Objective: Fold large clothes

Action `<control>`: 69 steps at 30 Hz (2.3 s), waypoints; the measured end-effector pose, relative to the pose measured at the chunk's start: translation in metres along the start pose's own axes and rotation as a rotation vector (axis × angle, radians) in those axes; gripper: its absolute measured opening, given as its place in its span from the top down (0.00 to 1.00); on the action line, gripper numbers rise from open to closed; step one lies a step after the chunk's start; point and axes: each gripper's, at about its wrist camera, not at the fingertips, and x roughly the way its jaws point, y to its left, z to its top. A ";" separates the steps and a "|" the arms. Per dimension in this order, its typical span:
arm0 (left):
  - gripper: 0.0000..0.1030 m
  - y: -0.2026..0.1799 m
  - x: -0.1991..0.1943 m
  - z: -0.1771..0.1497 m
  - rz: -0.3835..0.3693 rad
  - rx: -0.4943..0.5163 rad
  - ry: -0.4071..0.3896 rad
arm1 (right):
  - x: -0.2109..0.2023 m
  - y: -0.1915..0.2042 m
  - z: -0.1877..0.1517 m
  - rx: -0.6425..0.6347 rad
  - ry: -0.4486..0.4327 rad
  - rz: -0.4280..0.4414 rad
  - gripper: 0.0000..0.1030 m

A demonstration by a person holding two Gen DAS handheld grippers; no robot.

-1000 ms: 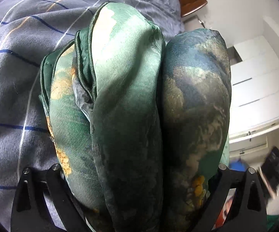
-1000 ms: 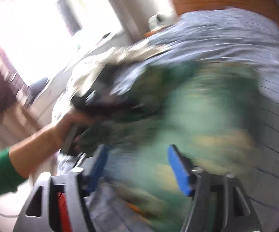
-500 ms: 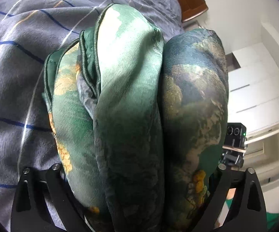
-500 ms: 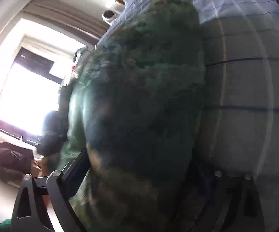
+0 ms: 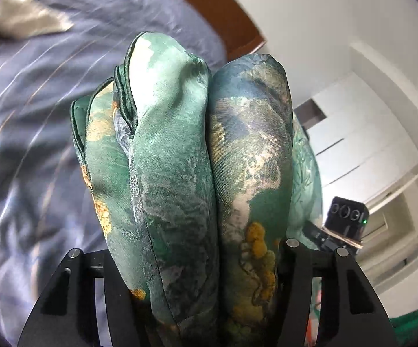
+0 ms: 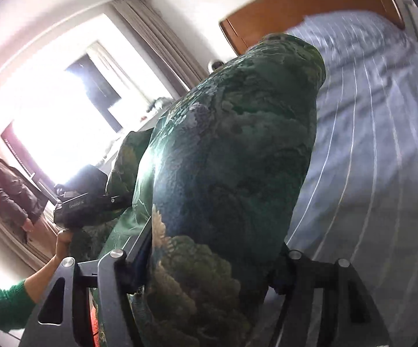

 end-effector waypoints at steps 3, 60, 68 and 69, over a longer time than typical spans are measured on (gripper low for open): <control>0.42 -0.022 0.034 0.027 -0.016 0.038 -0.008 | -0.016 -0.024 0.028 -0.024 -0.041 -0.001 0.38; 0.01 -0.197 0.020 -0.155 0.784 0.453 -0.324 | -0.171 0.069 -0.087 -0.187 -0.195 -0.975 0.08; 0.00 -0.195 0.028 -0.159 0.794 0.426 -0.261 | -0.178 0.071 -0.093 -0.167 -0.212 -0.943 0.08; 0.00 -0.195 0.029 -0.160 0.797 0.426 -0.259 | -0.178 0.070 -0.094 -0.161 -0.209 -0.929 0.08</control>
